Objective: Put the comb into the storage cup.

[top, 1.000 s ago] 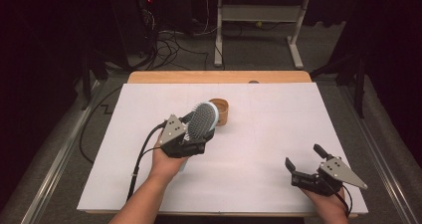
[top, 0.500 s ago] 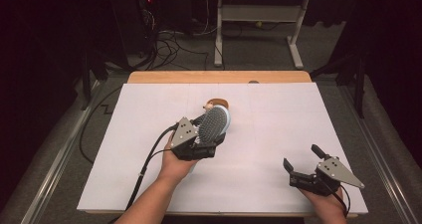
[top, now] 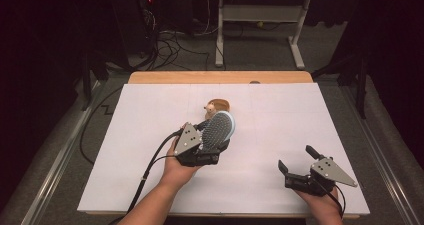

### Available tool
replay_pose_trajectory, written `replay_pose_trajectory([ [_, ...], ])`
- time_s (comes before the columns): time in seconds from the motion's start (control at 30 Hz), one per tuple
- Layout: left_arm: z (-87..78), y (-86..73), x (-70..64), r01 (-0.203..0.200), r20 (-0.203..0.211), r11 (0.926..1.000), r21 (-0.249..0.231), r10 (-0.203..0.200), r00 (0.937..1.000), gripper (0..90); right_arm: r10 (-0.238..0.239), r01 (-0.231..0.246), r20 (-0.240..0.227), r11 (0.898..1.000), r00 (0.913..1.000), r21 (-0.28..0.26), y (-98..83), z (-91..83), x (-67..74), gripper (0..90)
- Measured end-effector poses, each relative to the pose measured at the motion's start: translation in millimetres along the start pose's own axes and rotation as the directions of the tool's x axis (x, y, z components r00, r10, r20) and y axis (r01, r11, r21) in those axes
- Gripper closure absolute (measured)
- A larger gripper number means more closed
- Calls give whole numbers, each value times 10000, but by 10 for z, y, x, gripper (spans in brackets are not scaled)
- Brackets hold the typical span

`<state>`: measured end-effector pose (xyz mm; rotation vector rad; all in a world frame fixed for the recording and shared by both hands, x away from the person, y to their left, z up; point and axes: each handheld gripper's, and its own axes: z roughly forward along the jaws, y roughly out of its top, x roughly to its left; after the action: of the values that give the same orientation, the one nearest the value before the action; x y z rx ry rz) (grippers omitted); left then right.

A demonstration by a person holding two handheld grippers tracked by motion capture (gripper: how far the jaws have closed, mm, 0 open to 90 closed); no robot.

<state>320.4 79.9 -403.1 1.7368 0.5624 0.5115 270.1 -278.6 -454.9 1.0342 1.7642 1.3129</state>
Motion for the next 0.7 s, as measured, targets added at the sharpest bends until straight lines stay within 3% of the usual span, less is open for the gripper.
replay_pose_trajectory([
  [0.37,-31,3,-10,-91,26,9999,-49,91,10000,200,109,-96,-486,9996,9988,272,80,162,136,11],
  [0.53,-35,-11,2,-91,23,10000,25,91,10000,200,-154,188,-716,9987,9973,475,150,263,203,16],
  [0.7,-50,-15,16,-89,-27,10000,-1,89,10000,200,-94,139,-986,9989,9951,451,214,359,274,15],
])
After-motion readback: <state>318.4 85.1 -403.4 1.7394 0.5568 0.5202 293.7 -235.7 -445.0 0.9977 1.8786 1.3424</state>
